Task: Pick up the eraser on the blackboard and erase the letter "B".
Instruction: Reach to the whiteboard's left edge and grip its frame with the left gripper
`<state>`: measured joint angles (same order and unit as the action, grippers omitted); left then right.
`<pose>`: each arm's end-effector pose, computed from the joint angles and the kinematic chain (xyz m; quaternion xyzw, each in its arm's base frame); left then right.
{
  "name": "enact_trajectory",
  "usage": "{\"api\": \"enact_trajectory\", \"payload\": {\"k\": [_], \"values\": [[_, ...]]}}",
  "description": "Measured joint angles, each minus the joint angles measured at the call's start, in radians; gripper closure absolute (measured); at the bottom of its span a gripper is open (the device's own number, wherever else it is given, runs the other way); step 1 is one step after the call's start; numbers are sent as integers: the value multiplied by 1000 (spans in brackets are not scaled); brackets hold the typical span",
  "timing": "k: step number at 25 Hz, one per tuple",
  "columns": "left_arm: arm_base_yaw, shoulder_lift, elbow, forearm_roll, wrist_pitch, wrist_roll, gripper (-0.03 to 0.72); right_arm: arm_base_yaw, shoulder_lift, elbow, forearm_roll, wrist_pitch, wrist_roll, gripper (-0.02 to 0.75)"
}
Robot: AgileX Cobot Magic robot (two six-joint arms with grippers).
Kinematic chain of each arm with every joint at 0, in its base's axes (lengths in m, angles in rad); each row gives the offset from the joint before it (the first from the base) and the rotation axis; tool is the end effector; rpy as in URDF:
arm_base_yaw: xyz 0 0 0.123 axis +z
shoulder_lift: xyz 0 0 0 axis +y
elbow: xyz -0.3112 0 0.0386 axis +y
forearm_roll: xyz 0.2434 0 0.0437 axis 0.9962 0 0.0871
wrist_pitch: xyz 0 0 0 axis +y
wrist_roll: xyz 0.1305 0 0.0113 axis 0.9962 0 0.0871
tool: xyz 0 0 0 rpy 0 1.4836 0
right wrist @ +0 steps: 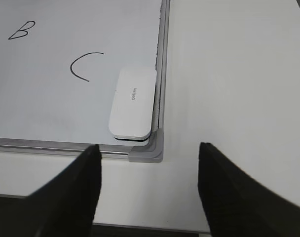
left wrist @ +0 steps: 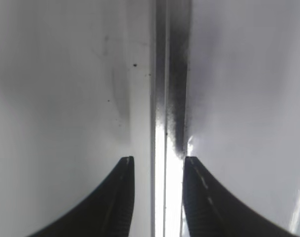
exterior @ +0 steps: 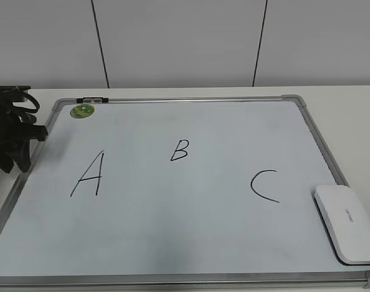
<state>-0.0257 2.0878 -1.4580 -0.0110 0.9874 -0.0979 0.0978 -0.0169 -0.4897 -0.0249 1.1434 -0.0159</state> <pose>0.4149 -0.0119 0.1355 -0.0390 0.9990 -0.0059 0.0201 -0.0082 -0.0038 0.2442 -0.0485 0.8710 0.0076 0.4888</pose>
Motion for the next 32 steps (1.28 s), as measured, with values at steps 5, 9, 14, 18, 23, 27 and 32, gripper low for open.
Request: {"api": "enact_trajectory", "payload": {"k": [5,9,14,18,23,27,32], "values": [[0,10,0,11,-24,0,446,0,0,0,0,0,0,277],[0,18,0,16,-30,0,445,0,0,0,0,0,0,277],[0,43,-2,18,-33,0,446,0,0,0,0,0,0,277],[0,49,-6,18,-33,2,446,0,0,0,0,0,0,277],[0,49,-10,11,-29,2,505,0,0,0,0,0,0,277],[0,51,-10,11,-29,2,648,0,0,0,-61,0,-5,277],[0,51,-10,11,-27,2,664,0,0,0,-92,-4,-6,277]]}}
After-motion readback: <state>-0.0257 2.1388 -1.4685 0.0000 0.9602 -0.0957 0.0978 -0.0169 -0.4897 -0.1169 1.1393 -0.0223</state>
